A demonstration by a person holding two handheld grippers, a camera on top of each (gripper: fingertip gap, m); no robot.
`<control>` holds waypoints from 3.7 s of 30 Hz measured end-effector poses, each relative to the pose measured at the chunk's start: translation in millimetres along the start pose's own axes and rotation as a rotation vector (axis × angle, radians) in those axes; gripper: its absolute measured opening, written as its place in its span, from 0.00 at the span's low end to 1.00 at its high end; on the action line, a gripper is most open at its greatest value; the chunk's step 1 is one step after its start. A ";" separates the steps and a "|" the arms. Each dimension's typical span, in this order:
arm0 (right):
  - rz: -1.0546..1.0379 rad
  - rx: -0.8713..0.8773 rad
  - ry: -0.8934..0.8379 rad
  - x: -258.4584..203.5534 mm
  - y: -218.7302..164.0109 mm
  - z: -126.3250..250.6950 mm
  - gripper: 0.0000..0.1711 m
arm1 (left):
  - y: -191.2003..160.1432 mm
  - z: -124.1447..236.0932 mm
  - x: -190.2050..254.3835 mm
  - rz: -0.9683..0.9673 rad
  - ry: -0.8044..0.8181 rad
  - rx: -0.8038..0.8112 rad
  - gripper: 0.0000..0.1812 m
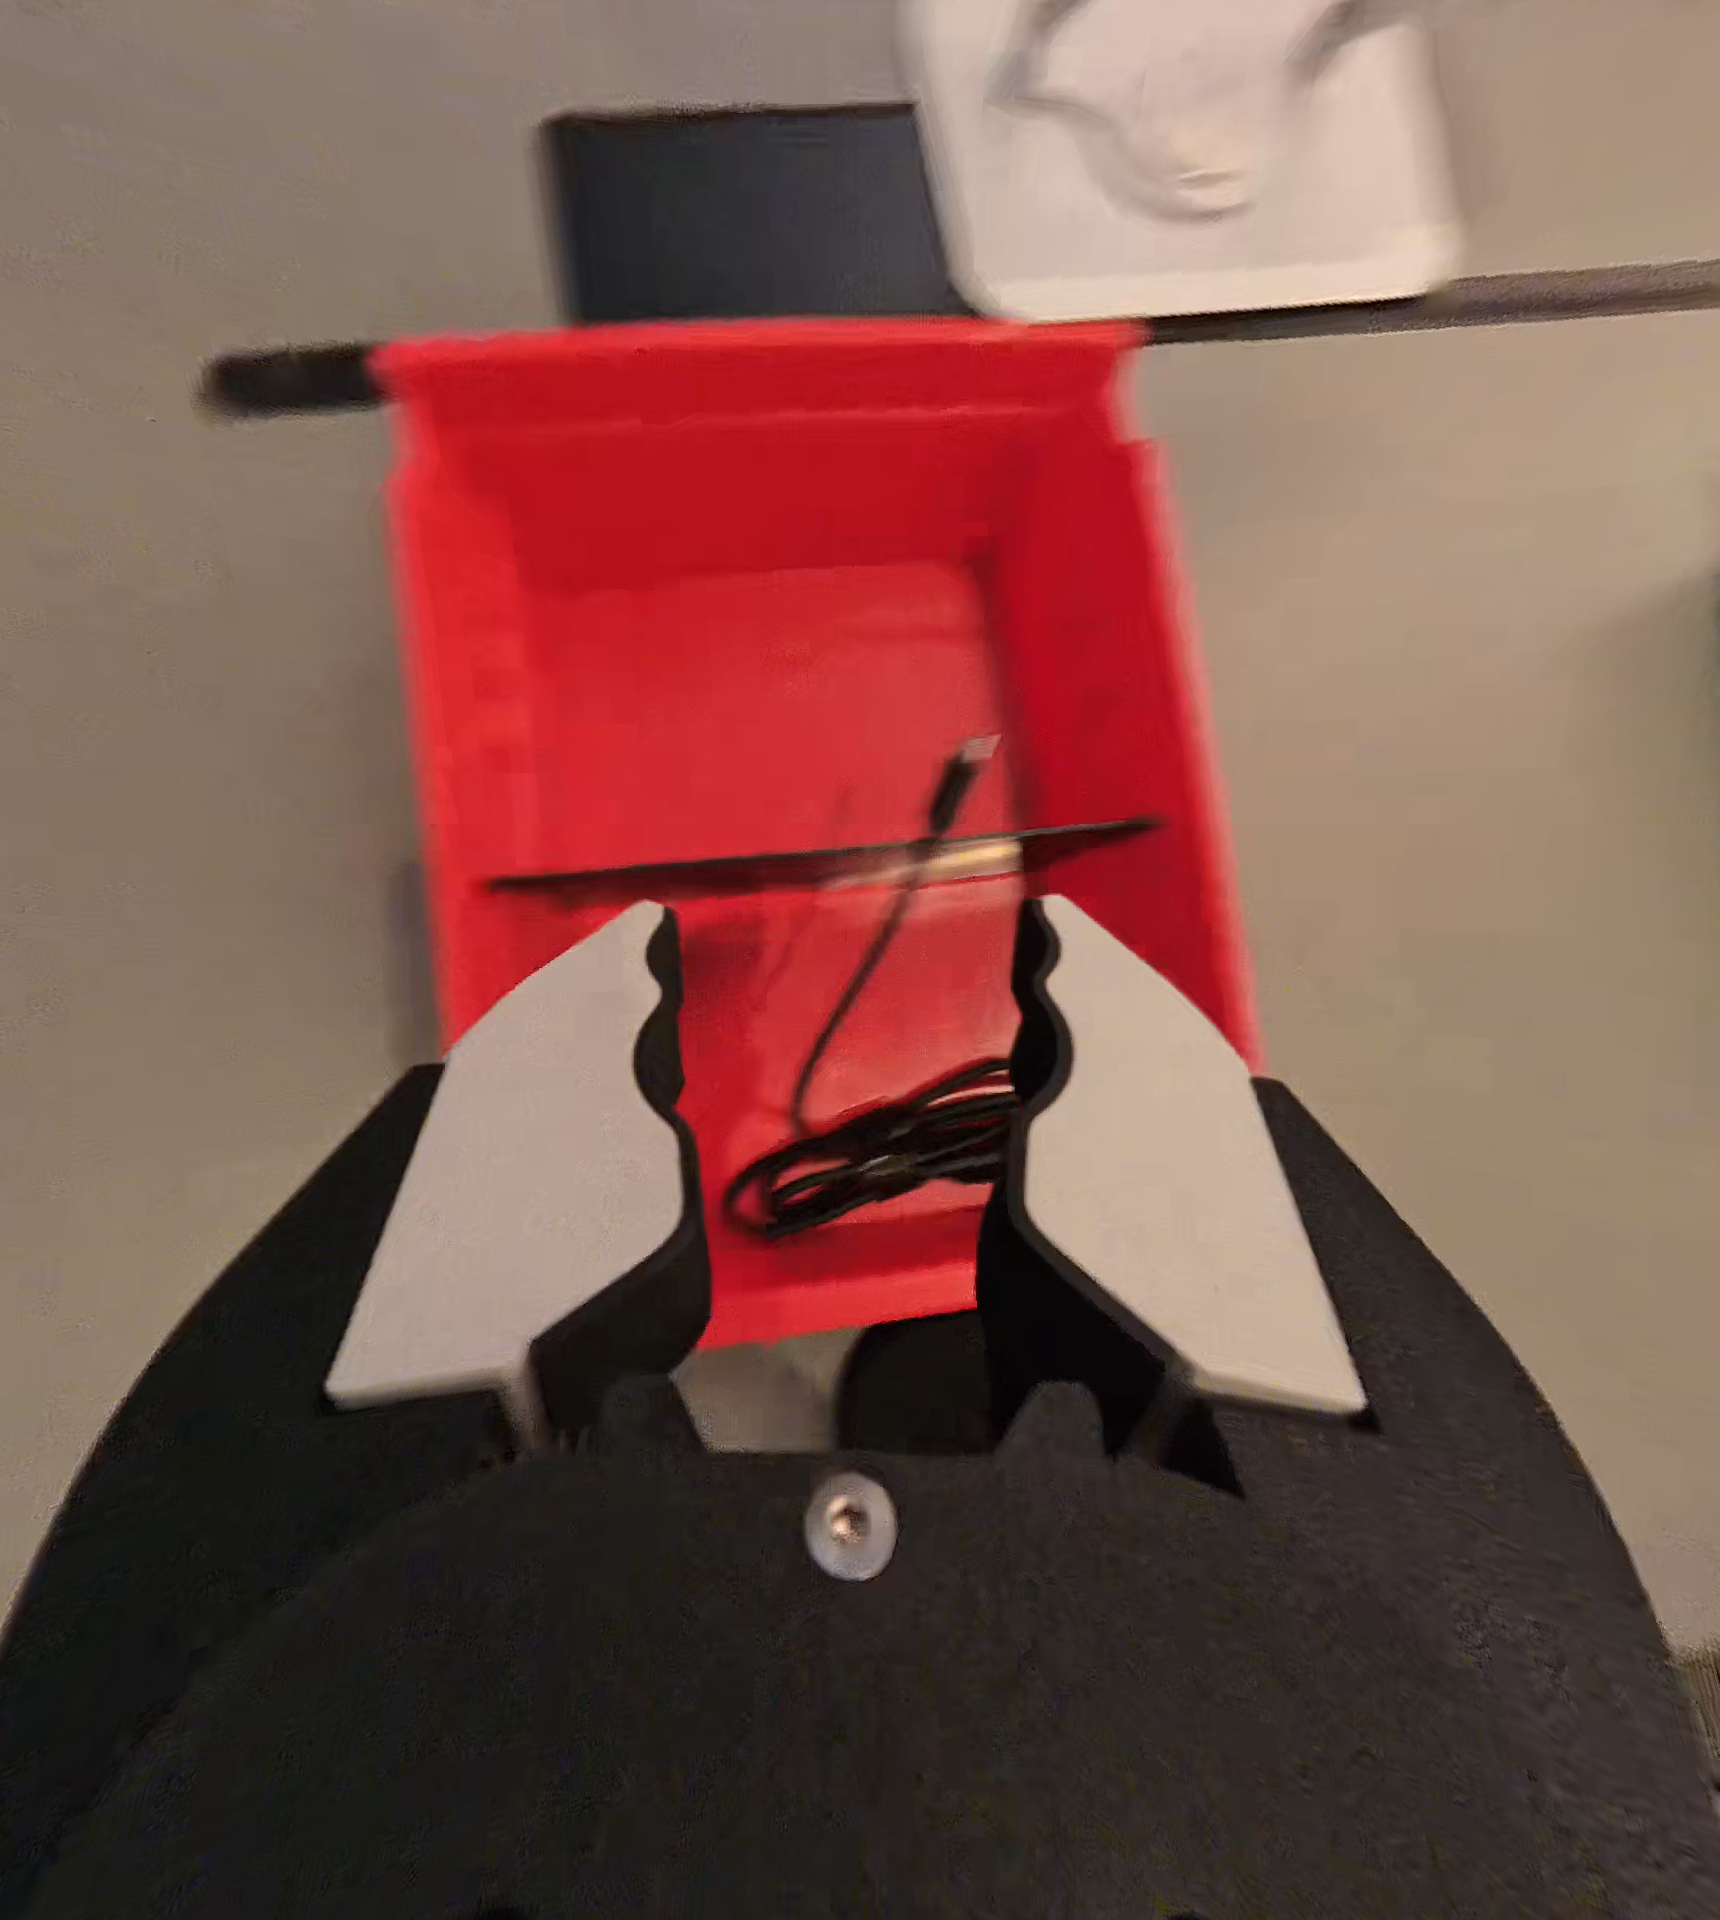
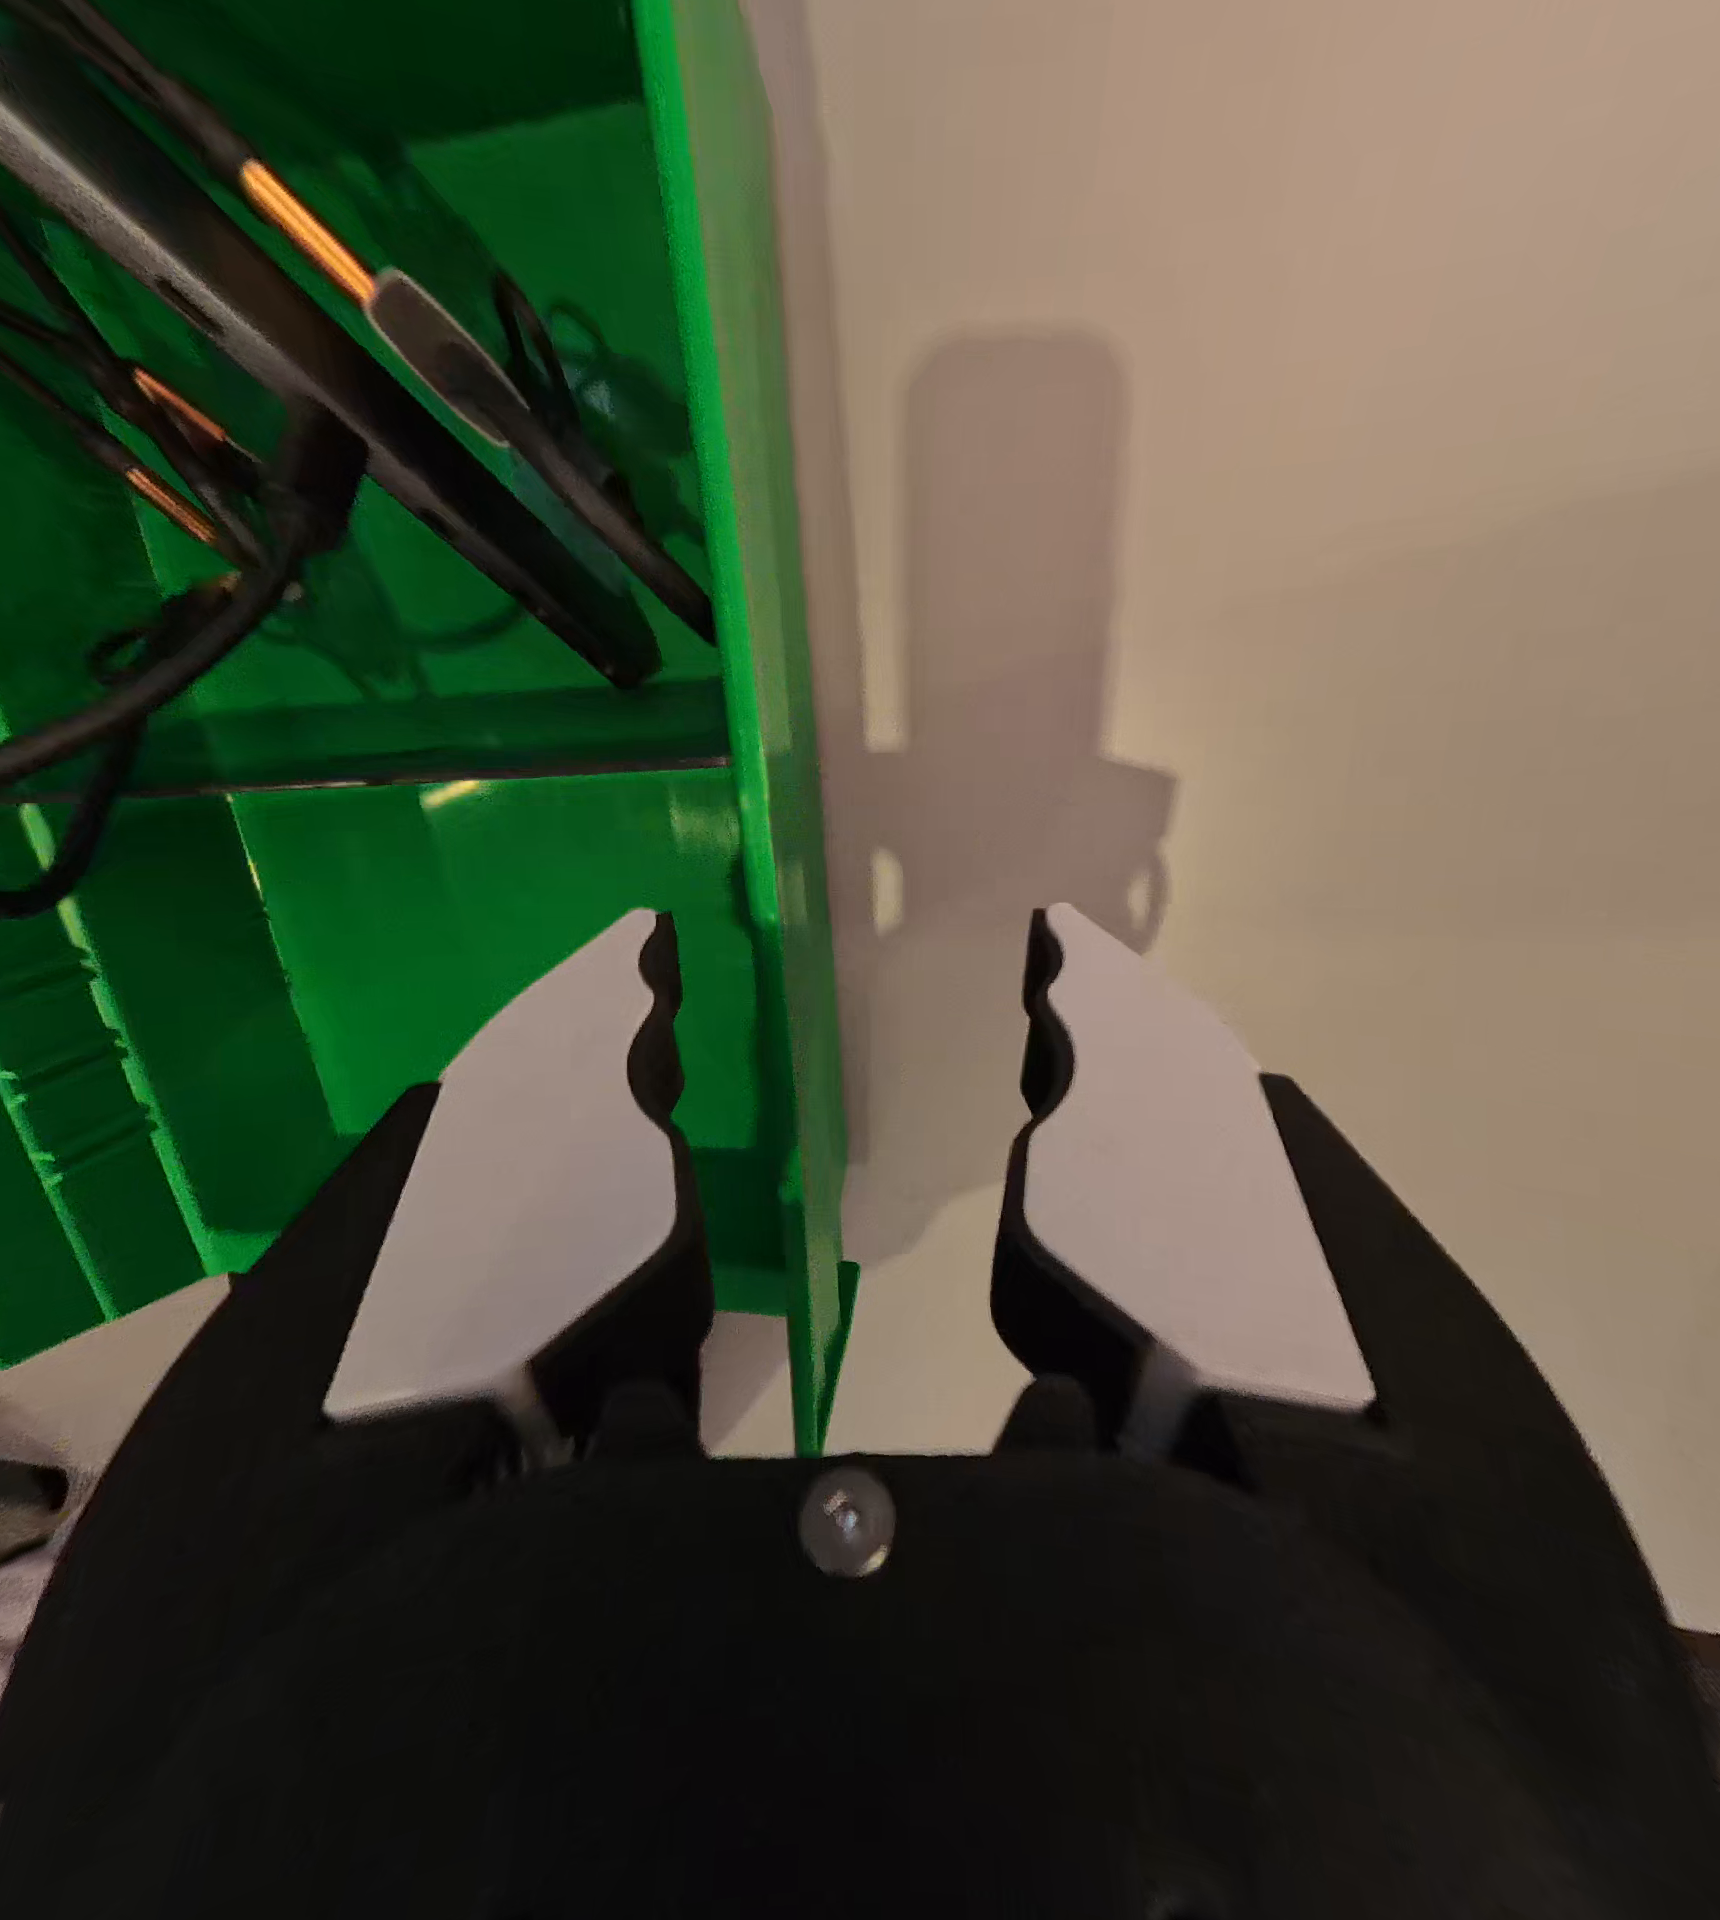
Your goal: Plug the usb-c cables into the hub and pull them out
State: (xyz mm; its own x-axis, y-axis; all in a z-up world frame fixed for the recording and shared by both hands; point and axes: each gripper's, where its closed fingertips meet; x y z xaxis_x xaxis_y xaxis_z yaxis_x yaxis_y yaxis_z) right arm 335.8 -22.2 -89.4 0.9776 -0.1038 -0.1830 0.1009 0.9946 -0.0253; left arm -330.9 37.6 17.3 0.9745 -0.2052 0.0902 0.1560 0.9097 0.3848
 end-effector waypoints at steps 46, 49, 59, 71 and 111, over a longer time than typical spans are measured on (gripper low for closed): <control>0.199 -0.299 0.076 -42.4 -15.5 -41.7 0.06 | -36.6 -34.8 23.2 -0.245 0.103 -0.318 0.21; 0.201 -0.297 0.084 -42.6 -15.7 -41.8 0.07 | -36.0 -62.0 27.0 -0.290 0.134 -0.427 0.20; 0.216 -0.314 0.081 -42.7 -17.4 -44.2 0.07 | -52.1 -105.2 27.9 -0.513 0.119 -0.591 0.03; 0.217 -0.335 0.100 -43.3 -19.3 -48.1 0.08 | -81.4 -98.0 53.6 -0.863 -0.021 -0.560 0.03; 0.308 -0.469 -0.013 -86.5 -14.0 -57.3 0.06 | -97.3 -93.5 -47.8 -0.072 0.113 -0.751 0.09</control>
State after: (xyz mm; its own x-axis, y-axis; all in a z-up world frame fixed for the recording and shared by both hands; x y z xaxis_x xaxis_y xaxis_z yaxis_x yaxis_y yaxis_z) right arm 239.2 -27.5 -129.5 0.9515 0.1940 -0.2386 -0.2795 0.8692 -0.4079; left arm -377.6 -7.3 -110.4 0.9620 -0.2723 -0.0212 0.2485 0.9048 -0.3457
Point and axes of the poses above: each gripper's, where its closed fingertips meet, z back along the fingers, y out of its top, x = y × z across the jaws, and after that the axes turned 15 degrees about -x, right-handed
